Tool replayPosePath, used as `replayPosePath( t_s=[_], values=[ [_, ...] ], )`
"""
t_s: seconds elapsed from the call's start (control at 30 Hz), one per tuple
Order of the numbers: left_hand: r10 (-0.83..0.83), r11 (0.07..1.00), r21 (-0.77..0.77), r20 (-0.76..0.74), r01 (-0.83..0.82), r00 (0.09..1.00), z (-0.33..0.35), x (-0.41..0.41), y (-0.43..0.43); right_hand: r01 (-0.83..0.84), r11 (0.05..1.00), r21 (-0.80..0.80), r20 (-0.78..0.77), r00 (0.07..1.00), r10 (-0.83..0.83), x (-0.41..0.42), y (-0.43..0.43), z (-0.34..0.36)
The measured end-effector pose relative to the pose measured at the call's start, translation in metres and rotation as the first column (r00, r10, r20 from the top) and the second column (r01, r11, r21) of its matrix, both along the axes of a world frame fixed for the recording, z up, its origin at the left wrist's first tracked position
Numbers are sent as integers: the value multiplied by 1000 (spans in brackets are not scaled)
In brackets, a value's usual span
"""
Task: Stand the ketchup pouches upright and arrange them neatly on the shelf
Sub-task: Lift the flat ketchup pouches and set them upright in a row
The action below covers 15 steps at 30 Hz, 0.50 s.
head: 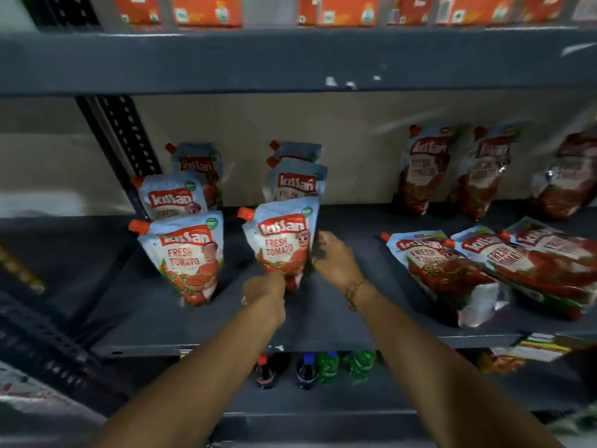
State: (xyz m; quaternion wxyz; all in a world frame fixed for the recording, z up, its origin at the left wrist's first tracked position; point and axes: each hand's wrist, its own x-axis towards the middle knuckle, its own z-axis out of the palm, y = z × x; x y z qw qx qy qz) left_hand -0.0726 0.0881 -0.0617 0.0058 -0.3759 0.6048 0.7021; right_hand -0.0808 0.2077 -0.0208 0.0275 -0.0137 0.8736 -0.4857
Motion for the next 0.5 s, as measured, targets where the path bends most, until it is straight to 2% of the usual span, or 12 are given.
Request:
replayPosePath(
  t_s=[0.03,0.1,0.17,0.2,0.23,0.27,0.3,0.37,0.43,0.5],
  values=[
    [-7,993,121,28,3,1000,2,2,18,-8,995,104,13,1000,7,-1,17,5],
    [-111,966,239,41,98,993,6,1,58,24,935,354,10,1000,-29,-8,60,9],
    [-254,934,272,45,233,966,13,0,105,123,770,626,-8,988,-152,-9,115,14],
    [-318,915,280,55,292,946,15,-2,130,149,679,719,-6,978,-208,-7,145,17],
    [-379,891,294,65,345,923,18,-4,152,124,629,767,56,964,-258,-2,171,21],
    [-419,874,301,67,383,905,21,-7,172,88,611,787,113,953,-282,2,194,24],
    [-461,854,304,63,423,885,22,-10,189,29,635,772,183,947,-265,7,212,28],
    [-528,815,312,52,488,848,21,-19,214,-36,739,672,280,937,-209,9,239,32],
    [-534,822,264,50,505,844,24,-20,229,-29,832,554,332,924,-189,10,249,35],
    [-522,844,175,48,507,852,25,-14,235,-53,860,508,354,923,-152,8,252,32]
  ],
)
